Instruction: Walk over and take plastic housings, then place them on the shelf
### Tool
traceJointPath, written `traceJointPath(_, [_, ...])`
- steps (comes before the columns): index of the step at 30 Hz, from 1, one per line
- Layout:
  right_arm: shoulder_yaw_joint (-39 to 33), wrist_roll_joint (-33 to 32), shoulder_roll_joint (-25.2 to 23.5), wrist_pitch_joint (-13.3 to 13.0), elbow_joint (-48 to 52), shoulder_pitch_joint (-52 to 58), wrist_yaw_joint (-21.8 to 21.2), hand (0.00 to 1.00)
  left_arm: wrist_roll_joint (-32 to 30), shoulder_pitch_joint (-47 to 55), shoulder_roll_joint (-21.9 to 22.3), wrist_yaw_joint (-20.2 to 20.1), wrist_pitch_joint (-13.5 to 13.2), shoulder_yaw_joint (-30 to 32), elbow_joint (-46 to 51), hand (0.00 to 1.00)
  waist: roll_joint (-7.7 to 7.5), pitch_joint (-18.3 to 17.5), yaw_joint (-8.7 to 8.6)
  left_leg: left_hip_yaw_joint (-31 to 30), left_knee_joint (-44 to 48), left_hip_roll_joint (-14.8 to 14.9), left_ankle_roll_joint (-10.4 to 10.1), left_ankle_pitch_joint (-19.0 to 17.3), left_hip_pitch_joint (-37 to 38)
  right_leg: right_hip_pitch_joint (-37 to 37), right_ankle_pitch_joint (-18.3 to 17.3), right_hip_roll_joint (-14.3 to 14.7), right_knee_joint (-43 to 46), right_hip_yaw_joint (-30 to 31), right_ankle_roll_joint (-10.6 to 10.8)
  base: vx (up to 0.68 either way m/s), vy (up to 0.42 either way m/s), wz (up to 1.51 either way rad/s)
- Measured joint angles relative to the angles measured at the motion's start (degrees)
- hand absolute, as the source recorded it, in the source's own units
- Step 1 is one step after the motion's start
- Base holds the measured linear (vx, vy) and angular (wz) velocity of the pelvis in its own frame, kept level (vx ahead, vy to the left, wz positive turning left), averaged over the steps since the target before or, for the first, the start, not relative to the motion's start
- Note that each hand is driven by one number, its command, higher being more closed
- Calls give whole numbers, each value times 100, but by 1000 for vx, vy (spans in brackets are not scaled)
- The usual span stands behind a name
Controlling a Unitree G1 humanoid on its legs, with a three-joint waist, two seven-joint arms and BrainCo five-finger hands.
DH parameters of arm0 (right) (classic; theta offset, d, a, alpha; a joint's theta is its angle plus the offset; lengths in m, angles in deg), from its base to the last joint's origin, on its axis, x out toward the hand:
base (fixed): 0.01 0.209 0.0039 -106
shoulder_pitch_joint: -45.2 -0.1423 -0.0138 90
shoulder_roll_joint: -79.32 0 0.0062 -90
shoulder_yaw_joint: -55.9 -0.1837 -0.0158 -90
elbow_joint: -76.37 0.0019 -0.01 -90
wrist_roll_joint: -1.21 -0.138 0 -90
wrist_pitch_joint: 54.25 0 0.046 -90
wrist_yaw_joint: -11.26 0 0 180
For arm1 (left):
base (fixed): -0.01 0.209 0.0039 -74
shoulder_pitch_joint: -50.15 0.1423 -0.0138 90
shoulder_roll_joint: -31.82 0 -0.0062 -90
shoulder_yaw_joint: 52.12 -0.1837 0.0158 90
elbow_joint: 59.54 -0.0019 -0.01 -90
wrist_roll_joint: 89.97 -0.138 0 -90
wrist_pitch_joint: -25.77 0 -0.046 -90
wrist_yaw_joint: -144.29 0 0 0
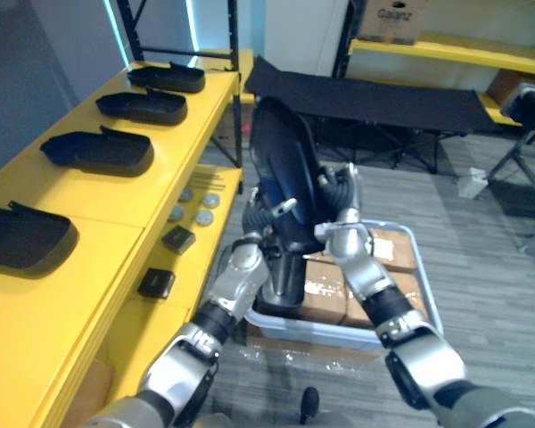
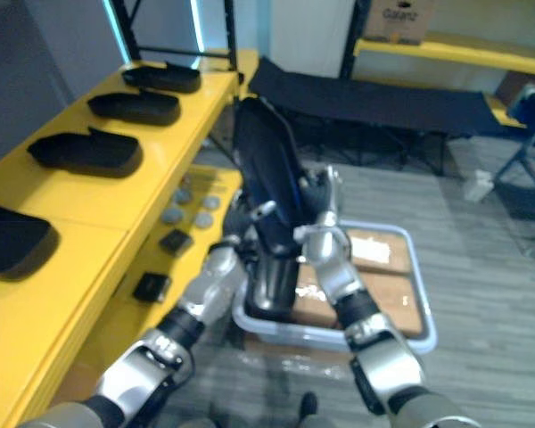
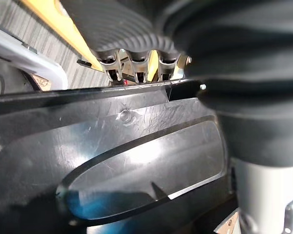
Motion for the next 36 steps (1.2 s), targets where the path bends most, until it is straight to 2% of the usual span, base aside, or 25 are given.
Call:
traceJointPath(6, [2, -41, -157, -103, 2, 144, 14, 100, 643, 15, 179, -50, 47, 139, -269, 0, -1, 0, -1, 2, -4, 3, -1, 1, 7, 2, 0, 0, 1, 4, 0, 0, 0, 0])
traceJointPath(9, [36, -44, -236, -127, 32, 145, 44, 100, 712, 94, 205, -90, 121, 121, -324, 0, -1, 1, -1, 3, -4, 5, -3, 3, 14, 5, 0, 1, 0, 10, 0, 0, 0, 0])
traceJointPath(13, [51, -44, -336, -256, 138, 155, 112, 100, 1392, 154, 229, -441, 478, 83, -540, 0, -53, 30, -1, 19, -32, 5, -8, 7, 93, 63, 0, 2, 0, 38, 0, -2, 0, -1])
traceJointPath(16, [51, -45, -335, -273, 195, 225, 112, 100, 1554, 157, 229, -697, 531, 73, -674, 0, -113, 51, -2, 19, -71, 0, -8, 19, 122, 80, 0, -1, 0, 39, 0, 0, 0, 0])
traceJointPath(17, [51, -46, -336, -274, 250, 272, 112, 100, 1561, 175, 229, -732, 536, 65, -675, 100, -135, 63, -2, 19, -93, -4, -11, 27, 130, 77, 0, -2, 0, 39, 0, 0, 0, 0])
traceJointPath(22, [99, -51, -340, -274, 379, 386, 117, 100, 1725, 223, 226, -806, 498, -235, -770, 100, -140, 66, -11, 39, -99, 0, -14, 29, 131, 61, -1, 4, 0, 55, 0, 4, 1, -1])
traceJointPath(26, [145, -116, -326, -273, 587, 465, 153, 100, 1711, 229, 227, -857, 163, -374, -770, 100, -140, 66, -32, 85, -110, -1, -14, 29, 169, 60, -1, 4, 0, 92, 0, 12, 6, -6])
traceJointPath(27, [182, -168, -329, -285, 681, 499, 190, 100, 1711, 229, 226, -854, -15, -374, -769, 100, -140, 66, -47, 120, -113, 1, -14, 29, 187, 60, -1, 5, 0, 115, 0, 4, 6, -7])
traceJointPath(32, [269, -191, -325, -452, 891, 549, 239, 100, 1714, 229, 226, -787, -388, -545, -765, 100, -140, 66, -138, 160, -114, 5, -14, 27, 196, 54, -1, 1, 0, 139, 0, -1, 3, -2])
traceJointPath(36, [270, -209, -274, -553, 1090, 648, 248, 100, 1785, 229, 227, -792, -577, -630, -730, 100, -140, 66, -173, 174, -118, 14, -15, 27, 196, 41, -1, 6, 0, 147, 0, 0, 0, 0])
